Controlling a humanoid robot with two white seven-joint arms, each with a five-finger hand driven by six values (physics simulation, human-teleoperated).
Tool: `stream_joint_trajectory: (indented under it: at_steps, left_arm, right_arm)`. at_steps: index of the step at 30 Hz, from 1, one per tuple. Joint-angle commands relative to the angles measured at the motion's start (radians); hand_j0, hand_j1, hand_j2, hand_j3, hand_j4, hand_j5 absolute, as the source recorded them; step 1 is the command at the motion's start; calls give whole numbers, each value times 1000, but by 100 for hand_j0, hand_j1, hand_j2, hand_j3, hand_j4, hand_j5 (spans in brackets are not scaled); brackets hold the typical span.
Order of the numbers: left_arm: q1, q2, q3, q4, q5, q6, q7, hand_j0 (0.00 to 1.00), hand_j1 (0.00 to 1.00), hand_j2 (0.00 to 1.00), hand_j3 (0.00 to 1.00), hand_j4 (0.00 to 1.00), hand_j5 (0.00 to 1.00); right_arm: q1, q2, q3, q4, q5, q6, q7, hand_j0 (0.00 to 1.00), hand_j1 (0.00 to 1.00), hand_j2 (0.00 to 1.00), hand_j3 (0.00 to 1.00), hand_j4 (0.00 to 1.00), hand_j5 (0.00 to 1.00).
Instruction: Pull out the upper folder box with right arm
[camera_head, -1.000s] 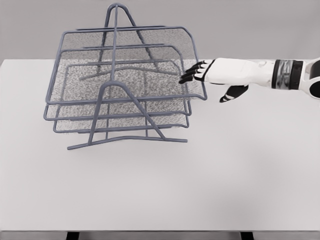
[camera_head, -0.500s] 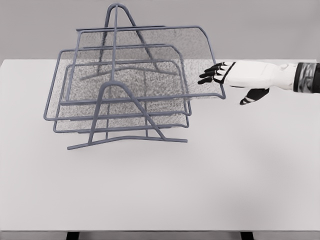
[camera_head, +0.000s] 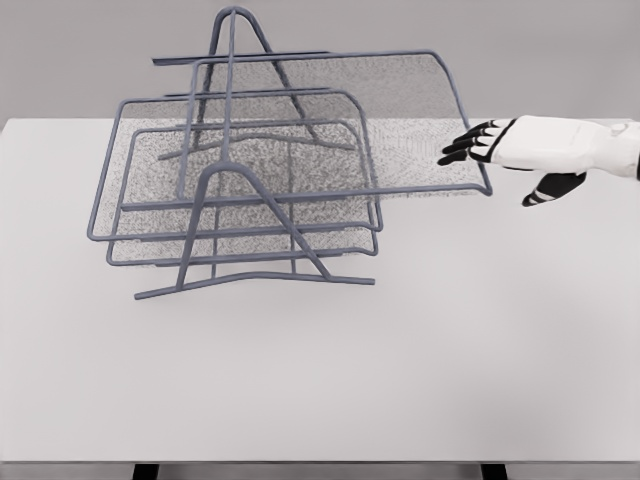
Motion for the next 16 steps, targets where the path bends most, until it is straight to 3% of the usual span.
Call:
stream_joint_trajectory:
  at_steps: [1,16]
  left_arm:
    - [0,0,0,0,0,0,0,100,100,100,100,100,100]
    - [0,0,0,0,0,0,0,100,100,100,100,100,100]
  right_arm:
    - [0,-10,-1,1,-10,2,0,100,100,100,100,100,100]
    - [-8,-35,-54,-1,-90,2,0,100,100,100,100,100,100]
